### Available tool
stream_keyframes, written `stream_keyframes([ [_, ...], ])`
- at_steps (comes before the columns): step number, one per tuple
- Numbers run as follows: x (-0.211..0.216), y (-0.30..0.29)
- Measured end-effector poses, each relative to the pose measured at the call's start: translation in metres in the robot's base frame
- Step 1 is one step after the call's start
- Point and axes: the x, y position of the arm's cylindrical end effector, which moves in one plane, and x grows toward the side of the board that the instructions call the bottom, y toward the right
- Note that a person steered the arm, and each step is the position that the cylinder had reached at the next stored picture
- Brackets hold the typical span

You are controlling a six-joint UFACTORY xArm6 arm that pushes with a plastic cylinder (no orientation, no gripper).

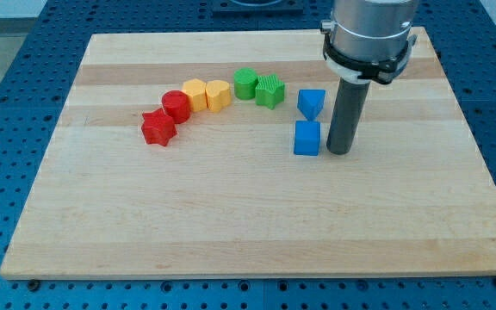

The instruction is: Move the blue triangle to the right of the green star

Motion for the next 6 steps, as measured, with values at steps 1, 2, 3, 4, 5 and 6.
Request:
stream_keyframes([
  [1, 0.005, 0.0],
  [2, 0.053, -0.002],
  [3, 0.036, -0.068],
  [4, 0.017, -0.11],
  [5, 0.015, -0.131],
  [6, -0.009, -0.146],
])
